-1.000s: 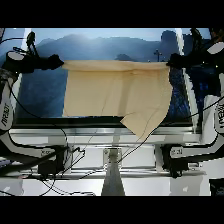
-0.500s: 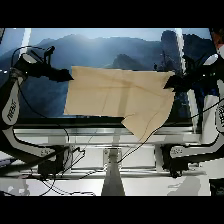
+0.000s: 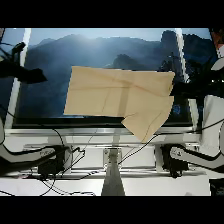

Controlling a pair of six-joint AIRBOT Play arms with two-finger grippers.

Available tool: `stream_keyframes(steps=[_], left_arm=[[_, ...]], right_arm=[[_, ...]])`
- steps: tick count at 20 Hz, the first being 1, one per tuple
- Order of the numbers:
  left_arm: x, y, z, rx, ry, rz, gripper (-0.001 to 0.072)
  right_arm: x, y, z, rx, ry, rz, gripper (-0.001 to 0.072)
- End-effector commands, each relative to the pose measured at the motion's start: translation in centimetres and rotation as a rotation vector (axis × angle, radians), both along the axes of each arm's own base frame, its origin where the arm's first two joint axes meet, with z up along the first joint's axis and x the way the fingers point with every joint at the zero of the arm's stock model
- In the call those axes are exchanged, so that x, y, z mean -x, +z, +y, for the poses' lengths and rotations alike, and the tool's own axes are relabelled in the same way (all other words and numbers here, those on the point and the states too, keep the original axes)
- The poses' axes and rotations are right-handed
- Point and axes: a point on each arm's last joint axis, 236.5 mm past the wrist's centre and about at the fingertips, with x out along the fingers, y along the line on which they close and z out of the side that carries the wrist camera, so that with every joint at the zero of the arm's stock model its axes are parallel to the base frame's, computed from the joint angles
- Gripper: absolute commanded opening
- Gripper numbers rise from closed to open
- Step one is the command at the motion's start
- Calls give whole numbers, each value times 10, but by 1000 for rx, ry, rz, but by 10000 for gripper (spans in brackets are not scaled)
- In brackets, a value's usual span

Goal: Fold the clothes and pants, and hang the long-sleeved shirts on hangers.

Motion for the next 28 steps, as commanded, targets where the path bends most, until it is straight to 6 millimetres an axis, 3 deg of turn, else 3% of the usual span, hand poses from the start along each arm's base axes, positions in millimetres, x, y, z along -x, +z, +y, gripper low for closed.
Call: stream_keyframes(steps=[1,2,3,4,7,9,15,19,22,23,25,27,28], left_arm=[[45,15,16,81,152,-77,268],[56,7,9,134,215,-93,285],[70,-8,2,152,233,-85,388],[84,-27,-7,153,222,-65,536],[116,-73,-59,256,148,16,548],[127,-87,-91,324,63,38,548],[148,-128,-107,401,34,209,544],[149,-142,-108,402,-10,208,380],[140,-140,-104,394,0,183,65],[137,-137,-105,403,-2,178,13],[128,-129,-108,430,6,158,13],[121,-122,-110,453,13,141,13],[120,-120,-112,464,12,138,13]], right_arm=[[54,-9,15,-6,-2,46,694],[69,-16,22,-18,-6,60,694],[80,-23,26,-20,-11,64,694],[86,-29,28,-21,-16,64,694],[92,-38,35,-40,-30,64,694],[89,-39,34,-37,-31,50,694],[83,-40,31,-23,-36,25,694],[84,-40,30,-18,-34,28,693],[95,-39,34,-36,-23,73,692],[105,-40,37,-50,-16,111,692],[126,-46,47,-87,-12,181,686],[145,-57,66,-157,-33,240,492],[153,-63,75,-190,-52,260,482]])
